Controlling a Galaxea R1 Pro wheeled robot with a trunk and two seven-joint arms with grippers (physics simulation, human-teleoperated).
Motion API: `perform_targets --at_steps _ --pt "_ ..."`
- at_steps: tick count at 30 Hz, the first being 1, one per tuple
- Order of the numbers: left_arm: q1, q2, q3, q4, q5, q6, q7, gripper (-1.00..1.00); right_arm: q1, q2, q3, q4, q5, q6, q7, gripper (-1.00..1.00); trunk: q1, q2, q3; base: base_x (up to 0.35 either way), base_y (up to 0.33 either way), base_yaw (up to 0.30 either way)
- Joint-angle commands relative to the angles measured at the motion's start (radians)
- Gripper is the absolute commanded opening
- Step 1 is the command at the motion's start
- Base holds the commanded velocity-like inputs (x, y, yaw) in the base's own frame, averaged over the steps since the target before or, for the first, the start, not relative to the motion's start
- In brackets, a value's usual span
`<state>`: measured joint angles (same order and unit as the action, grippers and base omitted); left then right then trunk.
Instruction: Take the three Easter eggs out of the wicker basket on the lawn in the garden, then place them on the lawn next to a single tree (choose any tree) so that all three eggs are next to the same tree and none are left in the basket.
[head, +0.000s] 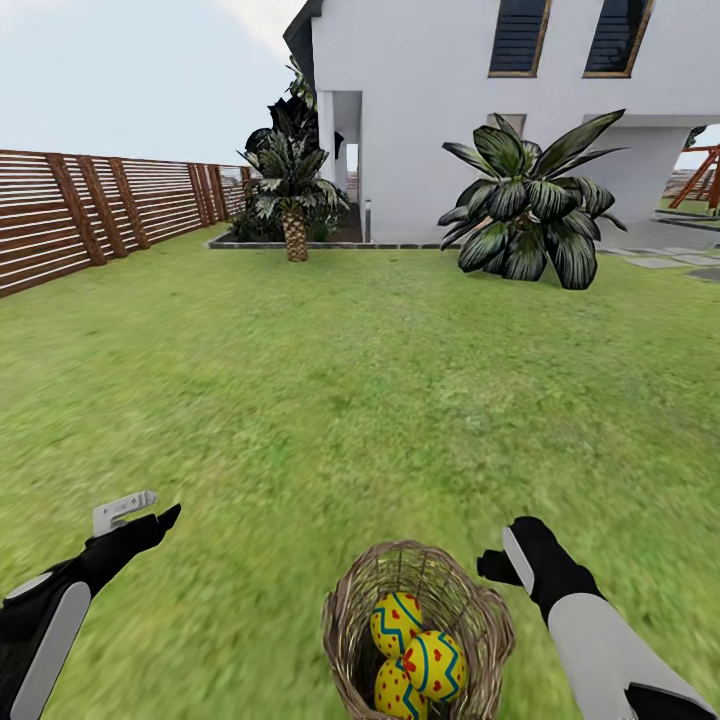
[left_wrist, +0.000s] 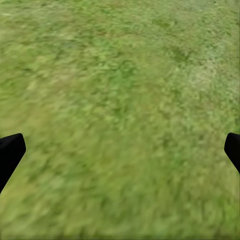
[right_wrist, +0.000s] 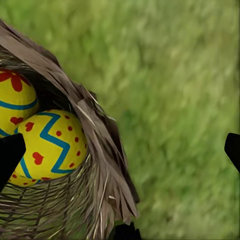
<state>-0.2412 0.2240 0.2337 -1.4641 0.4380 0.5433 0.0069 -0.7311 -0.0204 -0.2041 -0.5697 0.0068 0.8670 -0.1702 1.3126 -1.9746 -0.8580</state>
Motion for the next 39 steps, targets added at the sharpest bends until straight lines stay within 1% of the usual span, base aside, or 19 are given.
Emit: perform_targets --at_steps 1,8,15,23,26,30,34,39 --pt "-0.001 0.000 0.001 -0.001 0.007 0.006 0.001 1.00 -0.001 -0.001 -0.003 0.004 0.000 0.001 -0.004 1.00 0.000 0.000 -0.001 0.000 0.000 0.000" --pt "-0.001 0.000 0.001 -0.001 0.007 0.006 0.001 1.00 -0.001 -0.001 -0.003 0.018 -0.003 -0.004 -0.009 1.00 0.000 0.000 -0.001 0.000 0.000 0.000" --pt "-0.001 0.000 0.001 -0.001 0.007 0.005 0.001 1.00 -0.001 0.004 -0.002 0.026 -0.005 -0.005 -0.009 1.00 0.027 -0.049 -0.023 0.000 0.000 0.000" --pt "-0.001 0.000 -0.007 -0.001 0.007 0.005 0.001 1.00 -0.002 0.005 -0.002 0.044 -0.004 -0.005 -0.009 1.00 0.027 -0.049 -0.023 0.000 0.000 0.000" --pt "-0.001 0.000 -0.010 -0.001 0.007 0.004 0.001 1.00 -0.005 0.002 -0.001 0.057 -0.002 -0.005 -0.009 1.00 0.038 -0.070 -0.032 0.000 0.000 0.000" --pt "-0.001 0.000 -0.012 0.000 0.007 0.000 0.001 1.00 -0.023 -0.001 -0.001 0.106 0.001 -0.006 -0.009 1.00 0.054 -0.098 -0.045 0.000 0.000 0.000" --pt "-0.001 0.000 -0.013 0.000 0.007 -0.003 0.001 1.00 -0.034 -0.002 -0.001 0.126 0.003 -0.006 -0.009 1.00 0.069 -0.126 -0.057 0.000 0.000 0.000" --pt "0.000 0.000 -0.013 0.001 0.007 -0.004 0.001 1.00 -0.038 -0.002 -0.001 0.132 0.004 -0.006 -0.009 1.00 0.069 -0.126 -0.057 0.000 0.000 0.000"
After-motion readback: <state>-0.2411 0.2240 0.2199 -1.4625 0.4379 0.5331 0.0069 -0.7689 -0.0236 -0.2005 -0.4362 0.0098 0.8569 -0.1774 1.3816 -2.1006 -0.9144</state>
